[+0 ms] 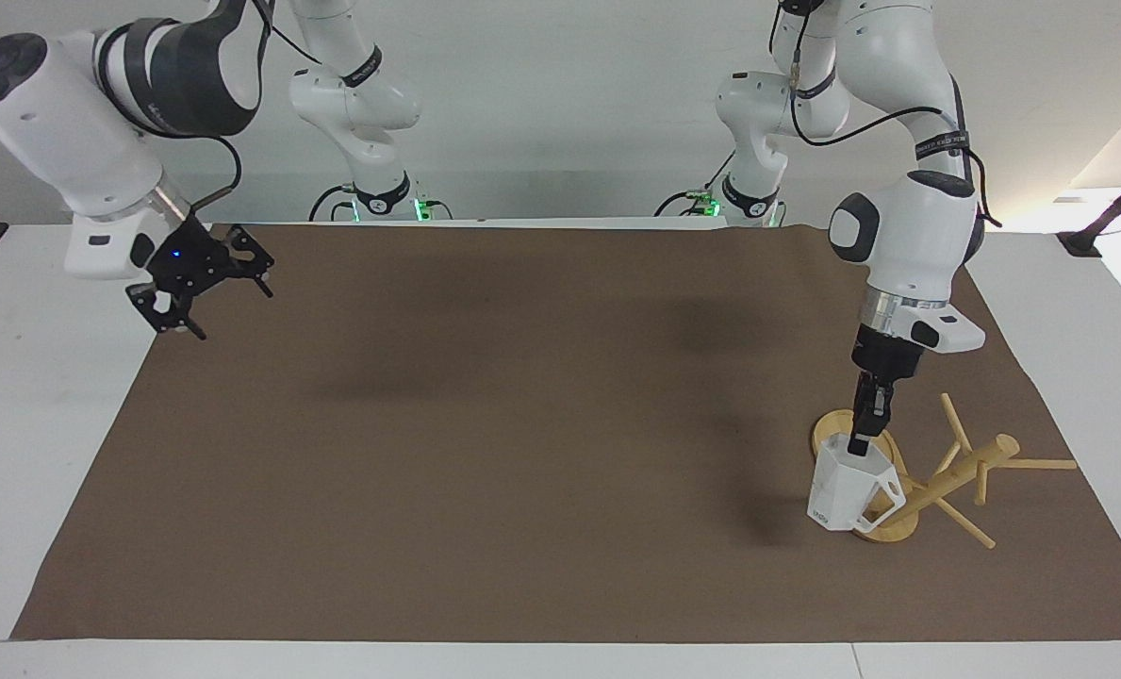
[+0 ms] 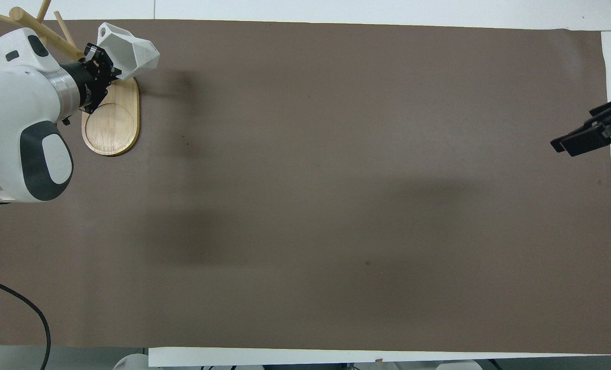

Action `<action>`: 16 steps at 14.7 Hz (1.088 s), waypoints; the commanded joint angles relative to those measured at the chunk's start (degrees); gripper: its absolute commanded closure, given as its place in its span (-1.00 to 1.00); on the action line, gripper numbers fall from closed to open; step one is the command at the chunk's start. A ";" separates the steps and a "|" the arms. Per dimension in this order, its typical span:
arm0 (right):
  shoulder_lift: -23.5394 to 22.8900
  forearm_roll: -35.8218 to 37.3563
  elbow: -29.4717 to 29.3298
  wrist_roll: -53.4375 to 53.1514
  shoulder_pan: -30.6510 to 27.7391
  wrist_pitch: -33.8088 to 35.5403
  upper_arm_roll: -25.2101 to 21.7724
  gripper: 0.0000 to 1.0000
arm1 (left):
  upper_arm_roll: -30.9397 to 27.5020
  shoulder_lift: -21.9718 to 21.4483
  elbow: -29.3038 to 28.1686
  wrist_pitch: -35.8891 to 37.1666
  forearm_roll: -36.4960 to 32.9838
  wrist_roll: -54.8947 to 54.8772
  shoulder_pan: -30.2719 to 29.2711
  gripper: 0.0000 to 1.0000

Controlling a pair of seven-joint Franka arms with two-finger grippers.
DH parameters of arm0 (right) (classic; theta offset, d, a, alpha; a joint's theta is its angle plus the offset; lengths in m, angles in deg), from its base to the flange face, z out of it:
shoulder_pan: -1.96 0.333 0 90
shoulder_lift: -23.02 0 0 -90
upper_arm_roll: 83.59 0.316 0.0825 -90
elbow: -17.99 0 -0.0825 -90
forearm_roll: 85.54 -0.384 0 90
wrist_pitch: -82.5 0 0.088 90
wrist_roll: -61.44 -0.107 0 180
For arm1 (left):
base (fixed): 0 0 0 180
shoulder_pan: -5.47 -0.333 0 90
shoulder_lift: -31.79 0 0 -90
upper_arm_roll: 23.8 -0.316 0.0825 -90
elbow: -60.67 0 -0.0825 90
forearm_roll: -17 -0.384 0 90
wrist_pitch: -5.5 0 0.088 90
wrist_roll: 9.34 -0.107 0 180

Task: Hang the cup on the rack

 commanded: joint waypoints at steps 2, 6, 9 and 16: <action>-2.18 1.66 -7.74 -12.72 -0.22 8.18 0.14 -0.99 | 0.14 -8.76 -10.34 -1.58 -0.80 -4.61 -1.68 1.00; 2.55 6.67 -6.95 -22.03 7.07 11.08 -5.74 -0.99 | 0.22 -8.25 -10.18 -1.49 -0.88 -12.85 -6.68 1.00; 4.93 5.70 -2.30 -22.92 6.64 9.68 -5.84 -0.99 | 0.14 -7.29 -8.25 -0.18 -0.80 -20.68 -7.39 -1.00; 5.90 5.79 0.44 -24.51 5.67 9.32 -5.76 -0.99 | 0.05 -15.89 -2.90 30.43 -10.07 -27.80 -7.22 -0.99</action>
